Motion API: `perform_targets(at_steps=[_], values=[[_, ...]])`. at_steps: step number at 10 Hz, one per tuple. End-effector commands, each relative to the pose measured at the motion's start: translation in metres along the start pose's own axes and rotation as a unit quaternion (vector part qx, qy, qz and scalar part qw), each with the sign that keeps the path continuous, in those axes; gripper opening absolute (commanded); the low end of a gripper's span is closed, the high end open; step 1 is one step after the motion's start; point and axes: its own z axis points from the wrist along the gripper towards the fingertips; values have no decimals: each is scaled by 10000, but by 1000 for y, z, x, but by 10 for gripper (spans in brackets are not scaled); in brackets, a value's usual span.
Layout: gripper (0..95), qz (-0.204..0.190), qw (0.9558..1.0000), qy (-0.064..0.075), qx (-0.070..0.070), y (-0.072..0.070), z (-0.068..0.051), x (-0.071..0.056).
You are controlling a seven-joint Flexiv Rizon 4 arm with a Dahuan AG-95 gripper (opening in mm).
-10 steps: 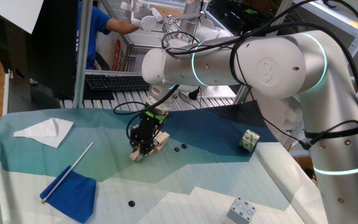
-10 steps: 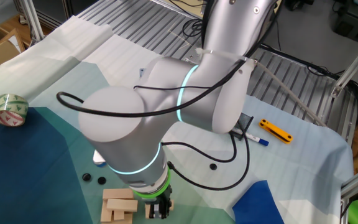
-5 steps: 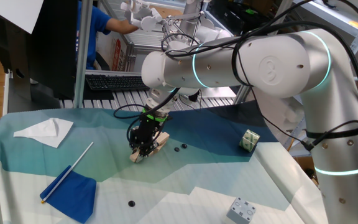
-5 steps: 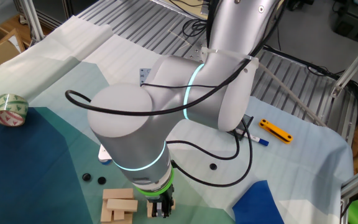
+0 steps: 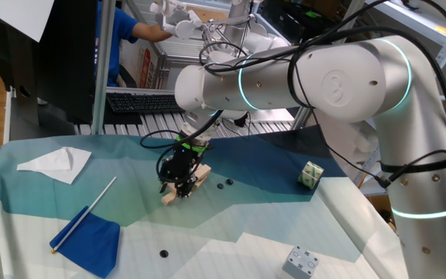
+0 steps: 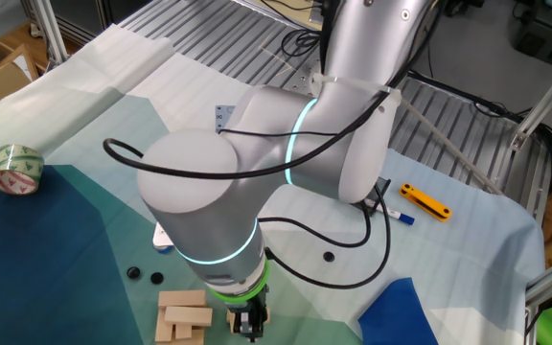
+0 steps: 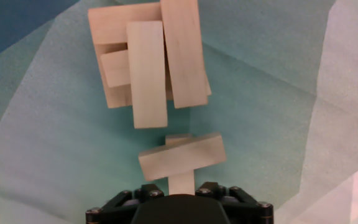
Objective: Play Jenga
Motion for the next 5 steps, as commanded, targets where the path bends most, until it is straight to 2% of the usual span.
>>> perform_targets(at_steps=[1, 3, 4, 5], values=[[570, -93, 10000, 29, -19, -2, -4, 5], [570, -254, 9997, 28, -19, -3, -9, 9], [380, -527, 9986, 36, -26, -6, -16, 10], [0, -775, 9970, 34, -44, -8, -21, 9]])
